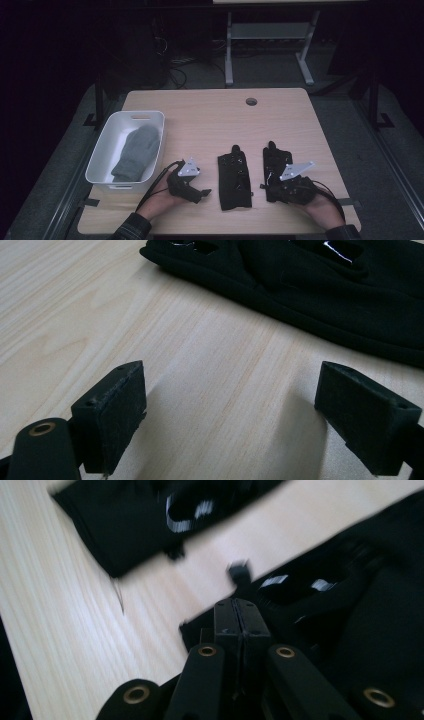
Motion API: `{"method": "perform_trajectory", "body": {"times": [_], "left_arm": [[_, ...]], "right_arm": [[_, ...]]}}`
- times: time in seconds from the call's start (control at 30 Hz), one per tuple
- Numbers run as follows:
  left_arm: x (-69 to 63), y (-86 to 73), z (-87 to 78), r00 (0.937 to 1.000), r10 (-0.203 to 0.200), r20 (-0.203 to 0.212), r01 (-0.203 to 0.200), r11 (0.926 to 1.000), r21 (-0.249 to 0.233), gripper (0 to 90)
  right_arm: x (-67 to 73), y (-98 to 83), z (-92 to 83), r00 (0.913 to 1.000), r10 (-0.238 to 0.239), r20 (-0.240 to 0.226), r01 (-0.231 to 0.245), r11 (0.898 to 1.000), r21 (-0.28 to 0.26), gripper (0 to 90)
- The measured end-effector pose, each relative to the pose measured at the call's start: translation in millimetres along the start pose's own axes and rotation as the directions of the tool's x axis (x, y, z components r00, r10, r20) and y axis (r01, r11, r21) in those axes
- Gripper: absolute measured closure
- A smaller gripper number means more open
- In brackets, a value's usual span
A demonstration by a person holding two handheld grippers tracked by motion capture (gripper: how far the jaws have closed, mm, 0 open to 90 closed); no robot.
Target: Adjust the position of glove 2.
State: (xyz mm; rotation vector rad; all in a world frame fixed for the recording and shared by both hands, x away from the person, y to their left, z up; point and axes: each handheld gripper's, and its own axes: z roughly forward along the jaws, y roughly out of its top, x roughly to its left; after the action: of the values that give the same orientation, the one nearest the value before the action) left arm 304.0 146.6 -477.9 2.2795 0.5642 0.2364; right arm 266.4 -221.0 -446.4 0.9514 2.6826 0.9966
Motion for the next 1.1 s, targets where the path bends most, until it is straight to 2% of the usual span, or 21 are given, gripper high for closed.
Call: {"method": "perform_trajectory", "body": {"times": [0.03,0.07,0.13,0.27,0.33,0.43,0.5,0.7,1.1], "left_arm": [[0.0,0.0,0.0,1.0000,0.000,0.000,0.000,1.0000,0.000,12.1],[0.0,0.0,0.0,1.0000,0.000,0.000,0.000,1.0000,0.000,12.1],[-0.1,0.1,0.1,1.0000,-0.001,0.000,0.001,1.0000,-0.001,12.1],[-0.1,0.1,0.1,1.0000,0.000,-0.001,0.000,1.0000,-0.001,12.1],[-0.1,0.1,0.2,1.0000,-0.001,0.000,0.001,1.0000,-0.001,12.1],[-0.1,0.1,0.2,1.0000,-0.001,0.000,0.001,1.0000,-0.001,12.1],[-0.1,0.1,0.2,1.0000,-0.001,0.000,0.001,1.0000,-0.001,12.1],[-0.1,0.1,0.2,1.0000,-0.001,0.000,0.001,1.0000,-0.001,12.1],[0.0,0.1,0.1,1.0000,-0.001,0.001,0.001,1.0000,0.000,12.1]], "right_arm": [[-1.9,1.0,-3.2,1.0000,0.003,0.009,-0.002,1.000,-0.020,89.8],[-6.0,2.2,-8.3,0.9992,0.009,0.040,-0.007,0.999,-0.043,90.0],[-14.7,2.8,-13.2,0.9966,0.030,0.076,-0.025,0.998,-0.062,90.0],[-45.1,1.2,-14.4,0.9845,0.100,0.144,-0.091,0.993,-0.072,90.0],[-55.9,0.9,-11.6,0.9800,0.126,0.154,-0.117,0.991,-0.066,90.0],[-65.5,-0.3,-3.1,0.9785,0.142,0.150,-0.138,0.990,-0.036,90.0],[-67.3,-1.1,3.7,0.9794,0.142,0.144,-0.143,0.990,-0.005,90.0],[-60.8,3.6,9.5,0.9831,0.130,0.129,-0.131,0.991,-0.004,90.0],[-47.0,18.6,23.1,0.9963,0.058,0.063,-0.059,0.998,0.011,90.0]]}}
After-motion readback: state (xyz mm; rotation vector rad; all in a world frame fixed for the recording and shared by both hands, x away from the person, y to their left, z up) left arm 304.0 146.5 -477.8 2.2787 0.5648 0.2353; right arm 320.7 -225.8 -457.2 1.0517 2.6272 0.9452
